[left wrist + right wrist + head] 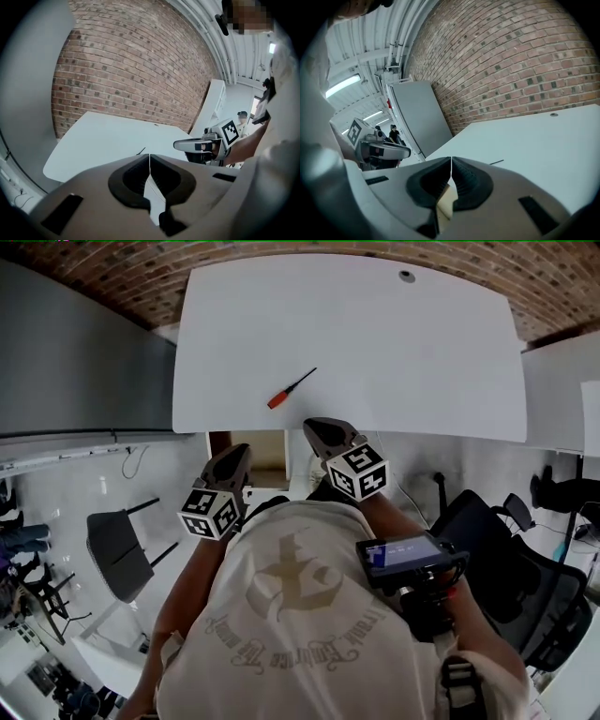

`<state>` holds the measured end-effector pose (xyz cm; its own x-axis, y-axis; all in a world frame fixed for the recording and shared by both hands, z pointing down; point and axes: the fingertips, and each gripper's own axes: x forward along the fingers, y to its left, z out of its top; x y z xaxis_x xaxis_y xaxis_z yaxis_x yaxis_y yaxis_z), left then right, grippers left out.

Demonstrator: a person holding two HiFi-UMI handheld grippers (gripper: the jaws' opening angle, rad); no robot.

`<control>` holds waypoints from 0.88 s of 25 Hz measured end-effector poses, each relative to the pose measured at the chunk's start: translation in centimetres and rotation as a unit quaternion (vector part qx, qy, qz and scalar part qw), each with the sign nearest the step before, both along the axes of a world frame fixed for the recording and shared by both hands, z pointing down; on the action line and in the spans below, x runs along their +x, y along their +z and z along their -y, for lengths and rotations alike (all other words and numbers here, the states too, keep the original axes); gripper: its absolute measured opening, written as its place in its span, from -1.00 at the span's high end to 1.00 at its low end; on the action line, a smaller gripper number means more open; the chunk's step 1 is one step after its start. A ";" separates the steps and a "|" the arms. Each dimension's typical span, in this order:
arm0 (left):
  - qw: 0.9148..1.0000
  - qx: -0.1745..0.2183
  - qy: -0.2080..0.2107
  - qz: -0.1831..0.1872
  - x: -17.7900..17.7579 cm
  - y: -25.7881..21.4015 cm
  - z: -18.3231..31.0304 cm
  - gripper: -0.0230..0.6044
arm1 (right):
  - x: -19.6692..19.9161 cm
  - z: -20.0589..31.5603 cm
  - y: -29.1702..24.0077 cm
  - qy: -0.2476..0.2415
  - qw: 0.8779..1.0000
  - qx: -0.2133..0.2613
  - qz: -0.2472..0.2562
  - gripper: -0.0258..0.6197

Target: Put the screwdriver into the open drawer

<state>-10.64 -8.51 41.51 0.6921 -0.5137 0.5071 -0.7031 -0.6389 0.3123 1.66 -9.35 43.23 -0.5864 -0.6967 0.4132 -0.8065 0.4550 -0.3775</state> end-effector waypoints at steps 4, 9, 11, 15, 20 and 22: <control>1.000 -0.007 -0.009 0.008 1.7 0.6 0.5 0.86 | 1.3 0.9 0.5 -0.013 1.000 -0.008 0.006 0.85; 1.000 -0.006 -0.020 0.018 3.1 1.0 1.9 0.86 | 2.2 2.3 1.7 -0.028 0.999 -0.015 0.019 0.85; 1.000 -0.005 -0.020 0.021 3.5 0.9 2.4 0.86 | 2.5 2.7 1.8 -0.028 0.999 -0.015 0.020 0.85; 0.999 -0.011 -0.013 0.032 4.1 1.1 2.7 0.86 | 3.2 2.9 1.8 -0.018 0.999 -0.018 0.024 0.85; 0.999 -0.011 0.006 0.046 5.0 1.6 4.2 0.86 | 3.6 2.9 2.1 -0.007 0.999 -0.025 0.028 0.85; 0.998 -0.013 0.016 0.054 5.4 2.1 5.0 0.86 | 3.6 3.0 2.3 -0.001 0.999 -0.028 0.032 0.85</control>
